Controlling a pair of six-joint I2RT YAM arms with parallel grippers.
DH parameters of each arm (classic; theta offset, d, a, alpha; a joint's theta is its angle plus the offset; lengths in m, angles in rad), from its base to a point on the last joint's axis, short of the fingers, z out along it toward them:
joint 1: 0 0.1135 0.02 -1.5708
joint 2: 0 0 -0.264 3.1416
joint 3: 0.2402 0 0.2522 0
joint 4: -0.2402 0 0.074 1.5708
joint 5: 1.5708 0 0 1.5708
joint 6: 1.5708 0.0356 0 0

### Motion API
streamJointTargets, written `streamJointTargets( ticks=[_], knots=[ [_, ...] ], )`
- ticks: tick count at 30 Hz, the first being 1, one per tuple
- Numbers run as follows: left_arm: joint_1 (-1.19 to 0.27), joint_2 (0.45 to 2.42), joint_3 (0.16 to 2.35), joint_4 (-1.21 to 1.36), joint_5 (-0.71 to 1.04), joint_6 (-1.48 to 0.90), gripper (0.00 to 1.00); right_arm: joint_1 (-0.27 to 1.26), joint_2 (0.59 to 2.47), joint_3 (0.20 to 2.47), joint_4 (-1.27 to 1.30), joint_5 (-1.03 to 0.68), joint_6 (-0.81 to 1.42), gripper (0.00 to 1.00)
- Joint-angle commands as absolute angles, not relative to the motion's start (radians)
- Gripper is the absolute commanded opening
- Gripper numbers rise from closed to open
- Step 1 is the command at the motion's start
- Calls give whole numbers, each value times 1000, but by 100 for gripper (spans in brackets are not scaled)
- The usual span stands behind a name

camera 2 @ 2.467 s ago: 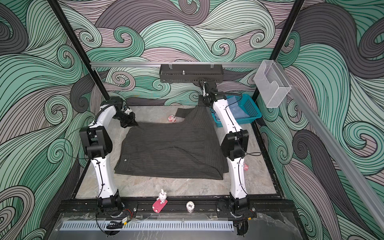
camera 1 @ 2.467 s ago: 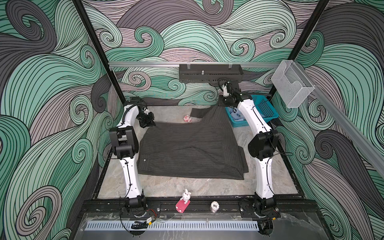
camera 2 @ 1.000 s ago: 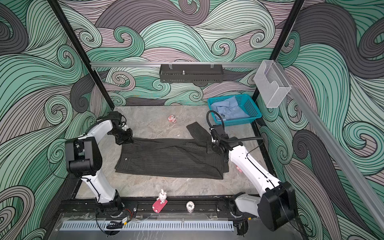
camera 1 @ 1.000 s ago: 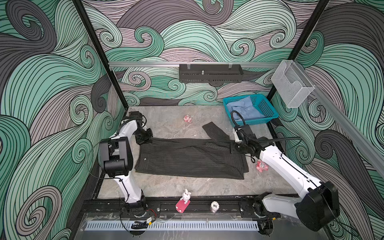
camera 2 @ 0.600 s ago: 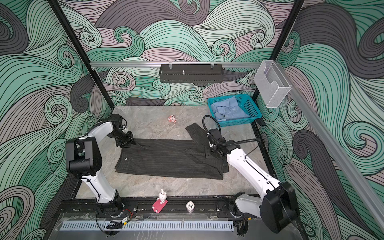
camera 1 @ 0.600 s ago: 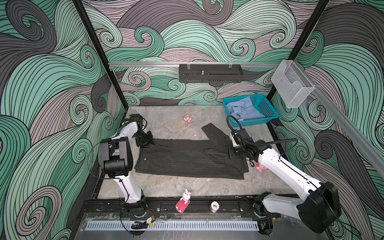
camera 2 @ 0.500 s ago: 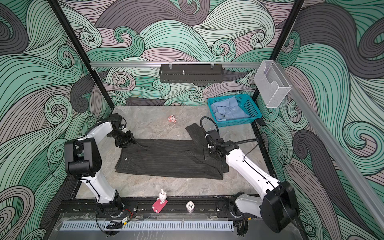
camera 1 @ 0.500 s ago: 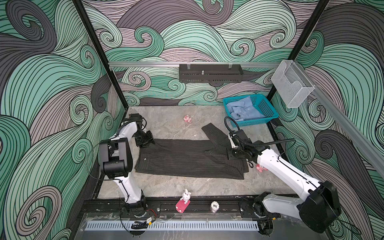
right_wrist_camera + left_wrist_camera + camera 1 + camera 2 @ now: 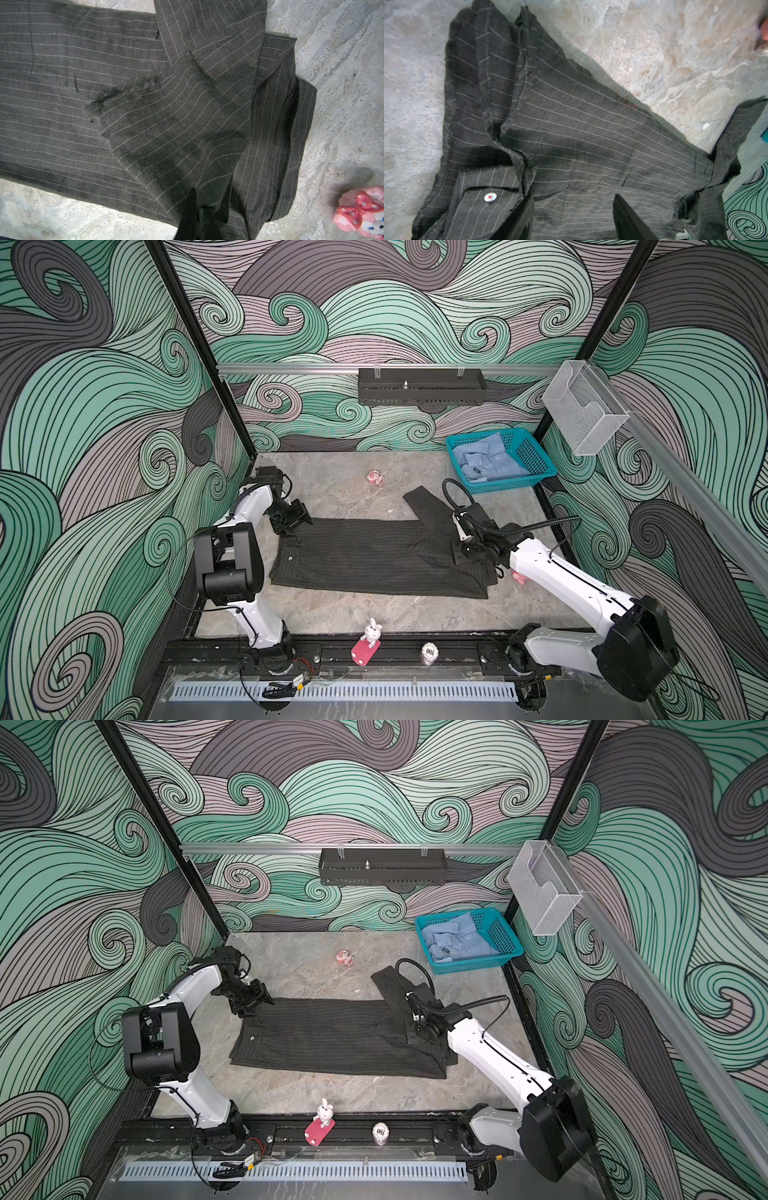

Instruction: Fold and stack the long sleeve shirts

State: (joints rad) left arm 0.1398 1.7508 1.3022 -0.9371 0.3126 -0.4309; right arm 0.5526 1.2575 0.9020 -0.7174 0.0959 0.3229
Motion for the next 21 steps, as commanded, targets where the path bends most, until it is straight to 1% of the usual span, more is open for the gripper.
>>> streamJointTargets(
  ticks=[1, 5, 8, 9, 10, 13, 14, 15, 16, 17, 18, 19, 21],
  knots=[
    [159, 1775, 1281, -922, 325, -500, 63, 560, 1269, 899, -714, 106, 331, 0],
    [171, 1785, 1249, -922, 318, -499, 67, 559, 1272, 906, -711, 105, 328, 1],
    [182, 1795, 1236, -919, 316, -492, 67, 560, 1281, 901, -709, 97, 328, 3],
    [187, 1799, 1237, -923, 316, -487, 66, 563, 1283, 896, -708, 92, 330, 6],
    [191, 1802, 1238, -925, 313, -484, 64, 564, 1283, 892, -710, 88, 331, 10],
    [203, 1802, 1239, -928, 314, -474, 48, 571, 1266, 884, -731, 92, 335, 34],
    [207, 1802, 1240, -931, 320, -469, 37, 573, 1253, 890, -745, 96, 336, 44],
    [212, 1804, 1242, -938, 328, -460, 30, 573, 1239, 900, -763, 106, 337, 50],
    [217, 1802, 1242, -945, 331, -453, 29, 574, 1225, 914, -779, 117, 336, 56],
    [222, 1797, 1242, -952, 331, -446, 34, 573, 1211, 937, -792, 136, 335, 62],
    [225, 1787, 1242, -960, 330, -443, 46, 573, 1205, 959, -799, 155, 328, 68],
    [225, 1775, 1245, -966, 329, -440, 53, 572, 1206, 985, -801, 169, 320, 71],
    [222, 1738, 1258, -977, 347, -435, 57, 567, 1253, 1055, -799, 198, 291, 75]
  ],
)
